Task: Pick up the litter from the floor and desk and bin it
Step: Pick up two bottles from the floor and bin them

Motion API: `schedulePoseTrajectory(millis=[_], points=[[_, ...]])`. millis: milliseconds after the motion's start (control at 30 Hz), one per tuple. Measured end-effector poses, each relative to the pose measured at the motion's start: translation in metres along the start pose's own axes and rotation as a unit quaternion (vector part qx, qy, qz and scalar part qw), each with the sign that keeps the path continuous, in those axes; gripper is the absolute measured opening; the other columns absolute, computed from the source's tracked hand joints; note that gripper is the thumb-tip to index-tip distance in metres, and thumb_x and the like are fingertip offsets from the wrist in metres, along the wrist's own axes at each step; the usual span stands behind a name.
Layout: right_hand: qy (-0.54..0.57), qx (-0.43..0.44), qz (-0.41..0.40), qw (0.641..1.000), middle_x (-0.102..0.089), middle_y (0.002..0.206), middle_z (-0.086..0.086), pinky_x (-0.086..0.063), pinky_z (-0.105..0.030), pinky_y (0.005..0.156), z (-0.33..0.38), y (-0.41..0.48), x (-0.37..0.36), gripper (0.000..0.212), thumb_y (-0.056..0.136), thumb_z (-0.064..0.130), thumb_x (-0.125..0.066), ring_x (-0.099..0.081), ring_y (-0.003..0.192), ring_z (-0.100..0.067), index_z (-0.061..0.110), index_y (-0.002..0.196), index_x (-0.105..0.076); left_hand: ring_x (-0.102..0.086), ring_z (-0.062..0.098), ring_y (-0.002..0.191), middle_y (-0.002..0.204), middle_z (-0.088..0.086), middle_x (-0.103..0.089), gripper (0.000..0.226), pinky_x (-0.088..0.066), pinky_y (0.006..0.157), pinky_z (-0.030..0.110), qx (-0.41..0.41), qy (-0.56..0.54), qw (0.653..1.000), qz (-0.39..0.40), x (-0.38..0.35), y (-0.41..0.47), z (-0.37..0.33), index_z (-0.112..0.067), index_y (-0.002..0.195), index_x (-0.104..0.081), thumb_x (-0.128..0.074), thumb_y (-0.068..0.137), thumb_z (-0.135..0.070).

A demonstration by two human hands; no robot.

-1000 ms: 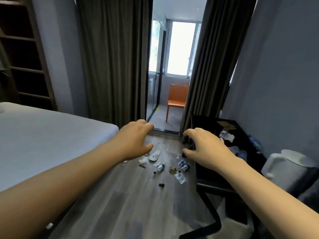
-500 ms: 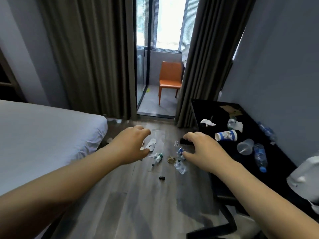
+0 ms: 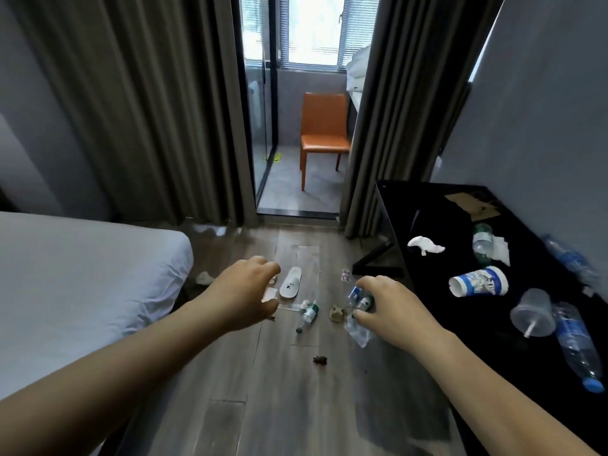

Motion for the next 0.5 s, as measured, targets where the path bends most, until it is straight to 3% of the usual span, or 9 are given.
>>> schedulePoseTrajectory(millis=[367, 500], points=[[0.013, -0.069, 0.035, 0.997, -0.057, 0.110, 0.003, -0.047, -0.031, 0.087, -0.035, 0.139, -0.010, 0.051, 0.079, 0.044, -0.065, -0.056, 0.105, -0.015, 0.022, 0.125, -0.054, -0.054, 0.026, 0.109, 0.123, 0.001, -0.055, 0.043, -0.046, 0.088, 0.036, -0.039, -0.011, 0.998, 0.037, -0.030, 0.155, 0.058, -0.018, 0.120, -0.052, -0.059, 0.084, -0.040], [0.003, -0.102, 0.044, 0.994, -0.057, 0.113, 0.002, -0.047, -0.030, 0.088, -0.055, 0.196, -0.025, 0.043, 0.084, 0.038, -0.062, -0.055, 0.107, -0.016, 0.020, 0.122, -0.055, -0.054, 0.025, 0.109, 0.122, 0.000, -0.054, 0.045, -0.046, 0.088, 0.035, -0.070, -0.031, 0.995, 0.056, -0.049, 0.233, 0.074, -0.021, 0.124, -0.050, -0.059, 0.084, -0.041]])
Point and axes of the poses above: each hand's wrist, its own y-axis towards the middle knuckle, its own x-axis out of the back of the hand, z = x × y, the point moved 5 cm from there along y, towards the middle knuckle
